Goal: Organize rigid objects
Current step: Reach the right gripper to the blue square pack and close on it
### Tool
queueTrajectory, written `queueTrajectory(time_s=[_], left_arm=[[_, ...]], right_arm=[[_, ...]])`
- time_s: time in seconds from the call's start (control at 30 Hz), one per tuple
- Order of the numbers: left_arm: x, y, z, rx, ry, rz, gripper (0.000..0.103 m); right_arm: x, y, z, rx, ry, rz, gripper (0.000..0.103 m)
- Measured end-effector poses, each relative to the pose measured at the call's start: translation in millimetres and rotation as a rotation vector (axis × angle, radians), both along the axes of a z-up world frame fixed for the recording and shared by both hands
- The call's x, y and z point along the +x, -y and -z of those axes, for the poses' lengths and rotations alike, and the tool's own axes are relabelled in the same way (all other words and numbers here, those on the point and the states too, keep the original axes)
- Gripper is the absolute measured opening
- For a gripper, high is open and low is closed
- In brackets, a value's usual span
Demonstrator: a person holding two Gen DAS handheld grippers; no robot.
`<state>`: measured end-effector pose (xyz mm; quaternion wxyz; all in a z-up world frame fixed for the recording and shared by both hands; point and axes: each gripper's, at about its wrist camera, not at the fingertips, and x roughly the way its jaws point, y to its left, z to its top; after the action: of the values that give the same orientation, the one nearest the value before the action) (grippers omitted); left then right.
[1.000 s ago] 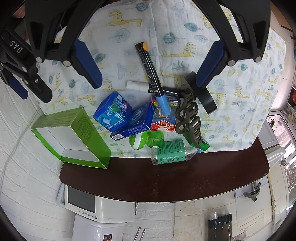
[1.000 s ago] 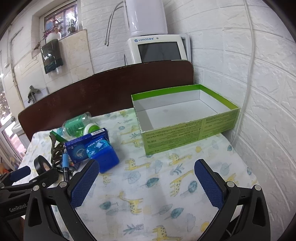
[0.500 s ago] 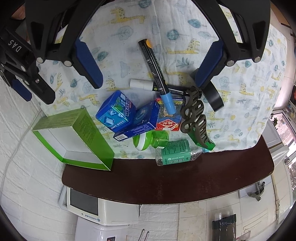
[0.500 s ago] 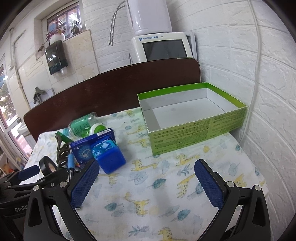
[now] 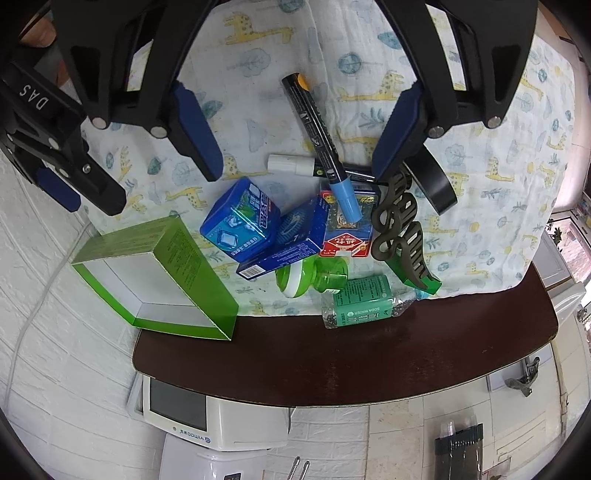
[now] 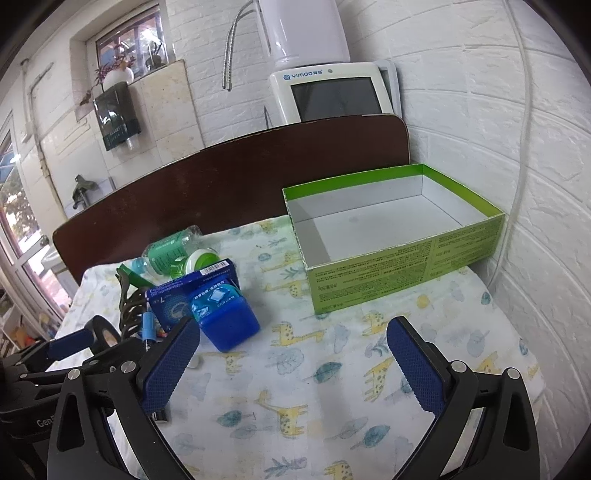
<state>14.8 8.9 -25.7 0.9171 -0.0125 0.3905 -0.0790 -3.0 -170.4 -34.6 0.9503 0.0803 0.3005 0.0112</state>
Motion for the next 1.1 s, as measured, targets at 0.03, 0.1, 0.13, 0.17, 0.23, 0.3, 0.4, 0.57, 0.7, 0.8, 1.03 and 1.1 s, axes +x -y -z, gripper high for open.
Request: queueTrajectory(time_s=[0.03,0.1,0.13,0.17,0.23,0.3,0.4,0.57,0.7,0.8,1.03,1.1], left_arm=[[0,1,1,-0.003,-0.002,0.007,0.071],[0,4,2,-0.008,-0.008,0.035,0.056],[0,6,3,-0.007,-0.012,0.052,0.052],[1,10,4,-0.003,-0.017,0.072,0.047],[2,15,7,0.0,-0.024,0.102,0.045],[4,21,11,0.003,-0.033,0.125,0.045],[14,29,20,0.006,-0.058,0.144,0.045],[34,41,31,0.004,-0.082,0.167,0.045],[47,49,38,0.009,-0.104,0.185,0.036],[58,53,44,0.003,-0.126,0.192,0.027],[74,46,55,-0.038,-0.143,0.182,0.026],[75,46,55,-0.033,-0.137,0.185,0.025]], right_arm=[[1,0,0,0.008,-0.003,-0.015,0.094],[3,-1,2,0.041,-0.02,-0.059,0.076],[6,0,3,0.075,-0.033,-0.094,0.068],[8,1,4,0.115,-0.046,-0.13,0.053],[16,4,8,0.201,-0.08,-0.193,0.046],[25,6,13,0.257,-0.112,-0.236,0.046],[36,4,15,0.238,-0.115,-0.238,0.046],[62,5,21,0.291,-0.158,-0.252,0.046],[84,1,28,0.297,-0.191,-0.248,0.046],[97,-1,36,0.323,-0.222,-0.262,0.046],[118,-8,53,0.345,-0.274,-0.305,0.047],[120,-8,53,0.342,-0.272,-0.31,0.048]])
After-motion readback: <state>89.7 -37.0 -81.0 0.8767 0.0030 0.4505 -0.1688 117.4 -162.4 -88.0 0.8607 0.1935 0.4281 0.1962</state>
